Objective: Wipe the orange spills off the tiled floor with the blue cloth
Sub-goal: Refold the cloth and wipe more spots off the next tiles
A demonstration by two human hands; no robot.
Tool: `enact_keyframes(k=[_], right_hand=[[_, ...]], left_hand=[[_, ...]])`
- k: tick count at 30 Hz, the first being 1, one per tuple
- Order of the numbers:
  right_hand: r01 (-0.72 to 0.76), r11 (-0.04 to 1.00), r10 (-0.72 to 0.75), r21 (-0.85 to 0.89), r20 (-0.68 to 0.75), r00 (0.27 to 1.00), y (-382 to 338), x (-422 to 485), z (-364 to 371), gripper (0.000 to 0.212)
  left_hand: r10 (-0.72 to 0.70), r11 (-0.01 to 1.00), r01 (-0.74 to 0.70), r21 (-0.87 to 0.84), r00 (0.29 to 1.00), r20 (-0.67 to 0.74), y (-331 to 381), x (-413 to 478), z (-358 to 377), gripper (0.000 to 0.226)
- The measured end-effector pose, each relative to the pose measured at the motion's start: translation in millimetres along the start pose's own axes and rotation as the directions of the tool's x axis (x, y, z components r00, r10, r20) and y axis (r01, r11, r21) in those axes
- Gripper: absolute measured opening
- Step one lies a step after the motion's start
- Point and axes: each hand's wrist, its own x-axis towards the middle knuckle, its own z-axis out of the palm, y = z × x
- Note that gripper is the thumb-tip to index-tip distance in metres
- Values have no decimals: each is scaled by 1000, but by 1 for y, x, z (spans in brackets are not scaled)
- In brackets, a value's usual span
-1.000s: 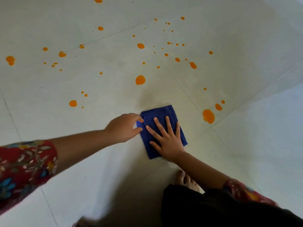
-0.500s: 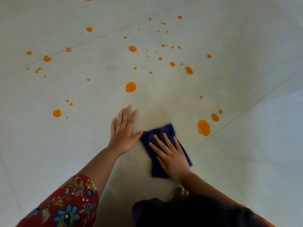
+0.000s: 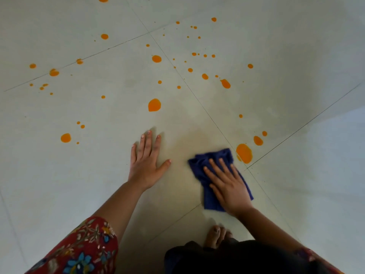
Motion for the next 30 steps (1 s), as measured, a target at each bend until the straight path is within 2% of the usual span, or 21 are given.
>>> enact_keyframes(k=[2, 4, 5, 8, 9, 10, 11, 12, 14, 16, 17, 19, 21, 23, 25, 26, 27, 30], right_hand=[[-139, 990, 138, -16, -26, 990, 3, 26, -2, 52], [-206, 978, 207, 11, -50, 977, -17, 51, -2, 53], [-197, 980, 198, 14, -47, 979, -27, 51, 0, 54], [-13, 999, 14, -31, 38, 999, -26, 1, 9, 54], [-19, 998, 21, -53, 38, 999, -13, -24, 14, 54], [-105, 992, 107, -62, 27, 994, 1, -46, 16, 55], [-269, 961, 271, -56, 14, 963, 18, -62, 13, 57], [-442, 896, 443, -38, 2, 897, 33, -69, 9, 60], [-675, 738, 675, 20, 12, 738, 55, -56, -1, 67], [-771, 632, 774, 82, -2, 634, 67, -22, -11, 71], [-785, 611, 790, 100, -13, 613, 71, 0, -15, 70], [-751, 651, 757, 113, -12, 654, 70, 39, -19, 63], [-615, 782, 622, 101, -62, 781, 53, 51, -15, 59], [-415, 906, 420, 85, -45, 906, 34, 29, -10, 57], [-331, 940, 334, 85, -22, 942, 41, -7, -7, 56], [-369, 925, 373, 88, -42, 927, 55, -18, -8, 56], [-463, 881, 470, 99, -62, 881, 73, -23, -10, 57], [-725, 674, 738, 145, -89, 669, 122, 12, -21, 58]], left_hand=[[32, 999, -31, 25, 999, -30, 6, -1, 1, 79], [97, 994, -94, 52, 993, -61, 17, 0, 4, 72], [124, 992, -122, 36, 990, -60, 25, 2, 4, 71], [199, 980, -199, 11, 980, -3, 38, 11, 6, 72], [221, 975, -222, 29, 975, 23, 40, 13, 8, 71], [230, 971, -232, 58, 973, 30, 38, 13, 11, 70], [232, 969, -233, 83, 972, 21, 39, 13, 14, 69], [225, 969, -224, 102, 974, 3, 38, 12, 17, 67], [223, 968, -217, 125, 974, -36, 38, 12, 19, 66], [232, 965, -222, 143, 971, -56, 37, 12, 21, 64], [232, 963, -220, 154, 971, -65, 37, 12, 22, 64], [237, 961, -221, 167, 968, -81, 38, 12, 23, 63], [233, 960, -215, 178, 968, -89, 37, 12, 24, 62], [235, 960, -217, 179, 968, -87, 38, 12, 25, 62], [241, 959, -223, 176, 967, -87, 38, 15, 25, 62], [238, 960, -221, 172, 967, -90, 37, 15, 26, 62], [237, 961, -219, 171, 967, -94, 37, 15, 26, 62], [232, 963, -214, 161, 967, -106, 37, 12, 27, 62]])
